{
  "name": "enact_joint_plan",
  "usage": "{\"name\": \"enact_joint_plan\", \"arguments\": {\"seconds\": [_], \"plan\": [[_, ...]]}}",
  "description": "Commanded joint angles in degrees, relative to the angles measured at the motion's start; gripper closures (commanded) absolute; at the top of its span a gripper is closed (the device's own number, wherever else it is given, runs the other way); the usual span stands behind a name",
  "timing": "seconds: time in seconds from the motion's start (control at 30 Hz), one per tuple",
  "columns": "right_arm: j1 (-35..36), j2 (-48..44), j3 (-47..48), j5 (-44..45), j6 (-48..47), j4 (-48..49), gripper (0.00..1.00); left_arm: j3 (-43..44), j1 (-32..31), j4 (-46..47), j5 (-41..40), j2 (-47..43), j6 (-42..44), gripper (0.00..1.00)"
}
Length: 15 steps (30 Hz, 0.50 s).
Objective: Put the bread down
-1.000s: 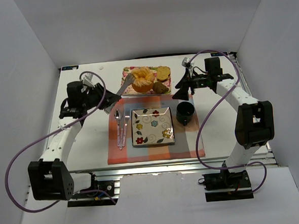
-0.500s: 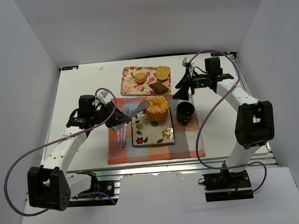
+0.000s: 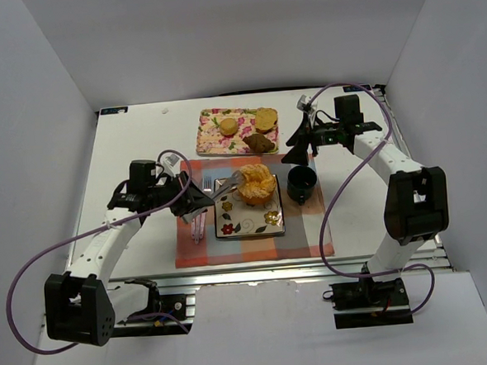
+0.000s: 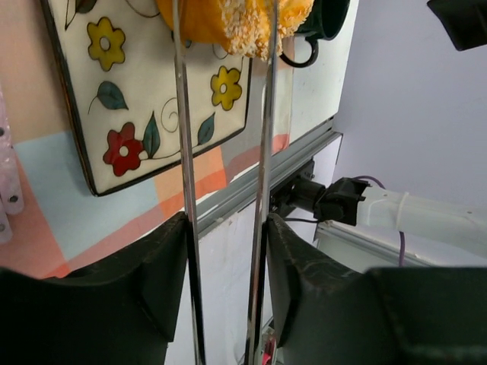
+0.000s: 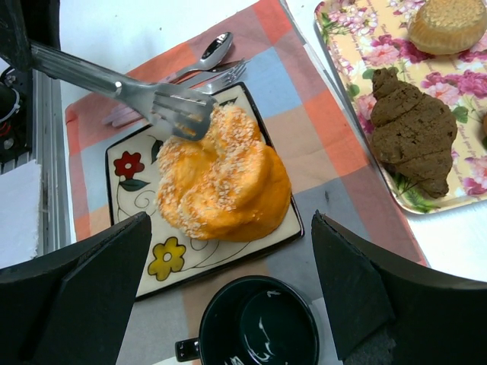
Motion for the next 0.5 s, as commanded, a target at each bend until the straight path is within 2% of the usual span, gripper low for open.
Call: {"name": "enact_joint_plan", "arguments": {"seconds": [0.0, 0.23, 0.47], "plan": [[-0.2, -2.8, -0.7, -0.8, 0.0, 0.0, 0.11, 0.3, -0.3, -2.0, 1.4, -1.3, 2.1, 0.46], [-0.2, -2.8, -1.0, -1.0, -0.2, 0.0, 0.11, 1.5, -0.2, -2.2, 1.2, -2.7, 2.3, 0.45], [-0.2, -2.8, -1.3, -1.2, -0.7, 0.0, 0.11, 8.0, -0.2, -4.9, -2.2, -2.4, 5.4, 0.45]]}}
